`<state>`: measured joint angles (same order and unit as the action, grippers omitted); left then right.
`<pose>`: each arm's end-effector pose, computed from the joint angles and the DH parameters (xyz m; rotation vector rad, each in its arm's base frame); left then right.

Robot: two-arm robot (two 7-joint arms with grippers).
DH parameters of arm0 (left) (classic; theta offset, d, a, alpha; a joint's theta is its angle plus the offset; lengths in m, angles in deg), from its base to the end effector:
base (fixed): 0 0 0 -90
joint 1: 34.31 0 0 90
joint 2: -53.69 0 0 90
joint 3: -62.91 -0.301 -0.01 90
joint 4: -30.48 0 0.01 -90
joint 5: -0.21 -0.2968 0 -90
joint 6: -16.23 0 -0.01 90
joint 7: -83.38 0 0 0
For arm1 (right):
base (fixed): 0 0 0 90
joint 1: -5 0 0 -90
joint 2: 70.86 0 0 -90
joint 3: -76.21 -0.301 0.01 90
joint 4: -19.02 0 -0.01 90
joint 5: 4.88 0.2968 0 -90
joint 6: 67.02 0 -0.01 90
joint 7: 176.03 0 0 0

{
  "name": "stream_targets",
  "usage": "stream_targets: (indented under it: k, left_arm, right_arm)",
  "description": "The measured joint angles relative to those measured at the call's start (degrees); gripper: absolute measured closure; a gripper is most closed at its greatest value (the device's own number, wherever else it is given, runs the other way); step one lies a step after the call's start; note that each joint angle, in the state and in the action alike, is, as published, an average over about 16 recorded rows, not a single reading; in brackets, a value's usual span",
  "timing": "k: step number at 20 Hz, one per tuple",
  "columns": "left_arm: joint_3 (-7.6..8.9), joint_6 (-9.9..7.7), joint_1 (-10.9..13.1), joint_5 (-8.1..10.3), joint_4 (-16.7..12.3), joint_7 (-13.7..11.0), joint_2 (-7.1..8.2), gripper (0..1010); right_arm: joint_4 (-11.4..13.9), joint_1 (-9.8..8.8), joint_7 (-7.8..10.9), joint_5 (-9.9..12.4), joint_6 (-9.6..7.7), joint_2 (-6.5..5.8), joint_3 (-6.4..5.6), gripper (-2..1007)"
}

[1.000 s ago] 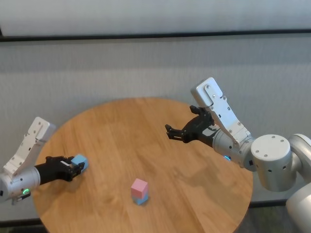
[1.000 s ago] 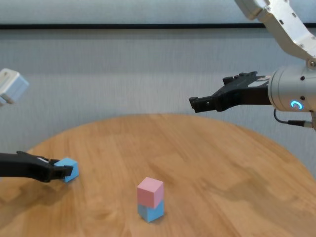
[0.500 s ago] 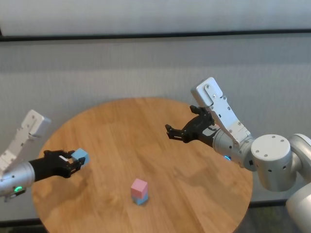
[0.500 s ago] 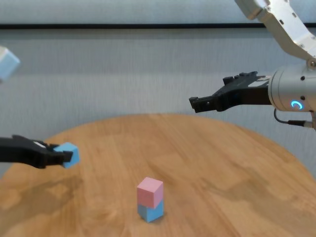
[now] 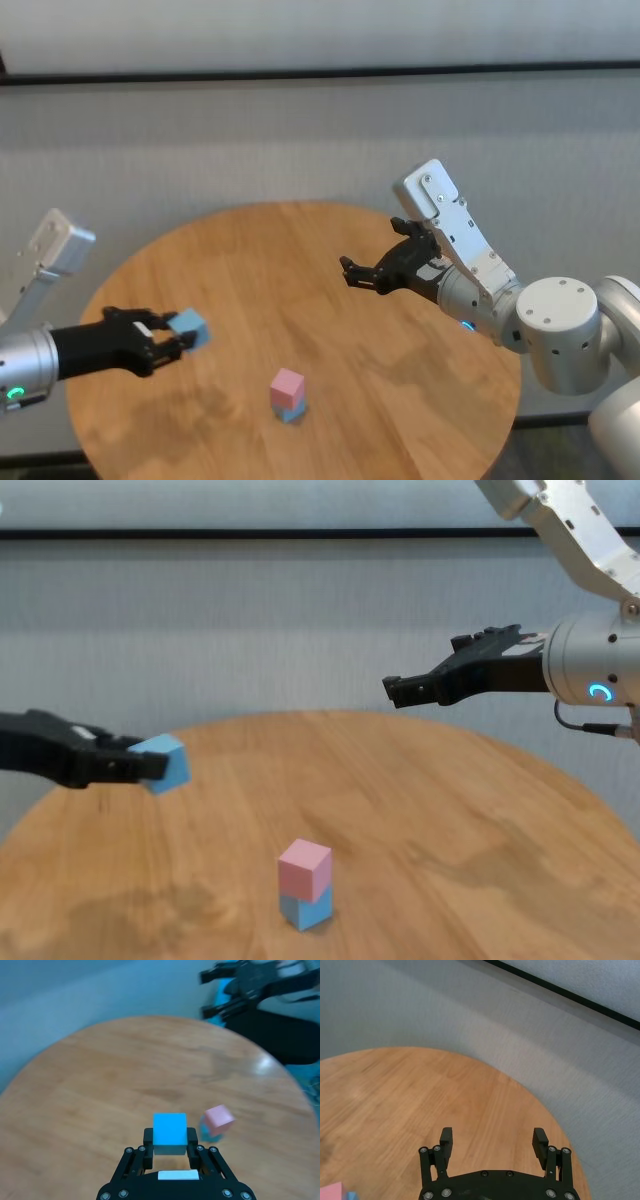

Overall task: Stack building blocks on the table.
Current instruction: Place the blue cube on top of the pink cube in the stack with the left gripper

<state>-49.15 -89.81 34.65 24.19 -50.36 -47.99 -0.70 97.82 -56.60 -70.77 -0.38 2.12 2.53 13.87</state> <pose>0.3985 0.1152 -0.2356 0.3794 0.0992 0.6696 0.4294 0.0303 -0.2215 -0.4345 -0.1377 -0.9903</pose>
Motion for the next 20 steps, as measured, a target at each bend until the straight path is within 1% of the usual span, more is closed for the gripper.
stream_targets:
  k: [4,8,13,20]
  left_arm:
    - [-1.83,-1.55,-0.06,1.32,-3.53,-2.81,0.91,619]
    - [-4.34,-2.49,-1.22,1.57,-5.00,-4.77,0.76,619]
    - [-7.55,-2.72,-3.35,0.88,-4.64,-6.16,-0.04,619]
    - [-10.52,-1.87,-5.74,-0.22,-2.38,-6.59,-1.25,619]
  right_arm:
    - [0.00,0.00,0.00,0.00,0.00,0.00,0.00,1]
    - [0.00,0.00,0.00,0.00,0.00,0.00,0.00,1]
    - [0.00,0.00,0.00,0.00,0.00,0.00,0.00,1]
    - [0.00,0.00,0.00,0.00,0.00,0.00,0.00,1]
